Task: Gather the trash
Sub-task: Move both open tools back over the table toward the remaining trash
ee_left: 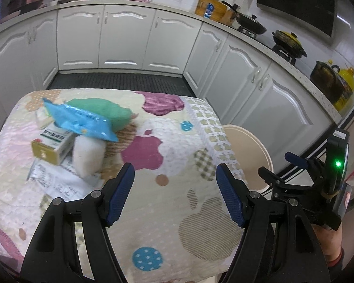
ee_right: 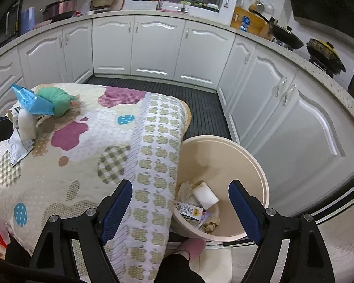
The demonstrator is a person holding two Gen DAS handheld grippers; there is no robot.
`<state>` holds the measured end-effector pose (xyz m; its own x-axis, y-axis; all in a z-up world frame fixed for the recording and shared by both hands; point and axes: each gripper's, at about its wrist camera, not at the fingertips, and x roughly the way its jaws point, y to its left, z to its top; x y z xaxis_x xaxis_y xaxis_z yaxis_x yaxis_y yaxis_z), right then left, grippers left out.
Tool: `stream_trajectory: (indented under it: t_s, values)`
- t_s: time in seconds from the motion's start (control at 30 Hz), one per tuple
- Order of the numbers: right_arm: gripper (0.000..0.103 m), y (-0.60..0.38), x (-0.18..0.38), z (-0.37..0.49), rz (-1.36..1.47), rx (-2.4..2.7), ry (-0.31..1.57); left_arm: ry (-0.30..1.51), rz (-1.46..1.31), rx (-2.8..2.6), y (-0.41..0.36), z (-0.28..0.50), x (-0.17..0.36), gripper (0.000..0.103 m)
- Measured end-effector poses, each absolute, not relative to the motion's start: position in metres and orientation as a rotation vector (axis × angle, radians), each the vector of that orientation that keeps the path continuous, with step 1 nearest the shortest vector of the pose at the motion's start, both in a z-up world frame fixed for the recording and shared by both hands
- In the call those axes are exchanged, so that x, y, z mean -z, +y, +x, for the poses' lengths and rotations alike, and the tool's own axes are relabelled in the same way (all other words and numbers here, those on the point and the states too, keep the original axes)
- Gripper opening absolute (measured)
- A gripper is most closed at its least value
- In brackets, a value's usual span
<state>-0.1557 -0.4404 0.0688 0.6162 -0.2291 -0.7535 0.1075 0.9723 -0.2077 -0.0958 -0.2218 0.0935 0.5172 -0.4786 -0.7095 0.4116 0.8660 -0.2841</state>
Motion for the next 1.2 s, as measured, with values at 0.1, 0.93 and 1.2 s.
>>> stream_trajectory:
  t_s: [0.1,0.93,1.2]
  values:
    - [0.082,-0.435,-0.069,-0.156,-0.159,0.189,0.889,0.877,-0.096,0.522,-0.213,-0.096,-0.094,0.071]
    - [0.086,-0.384,-0.059,-0.113,-0.103,0.012,0.925,0.946,-0.189,0.286,-0.088,-0.060,-0.075,0.073]
    - [0.086,-0.358,-0.066,-0.080,-0.036,-0.123,0.932,0.968,-0.192,0.259,-0.076,-0.036,-0.063,0.074]
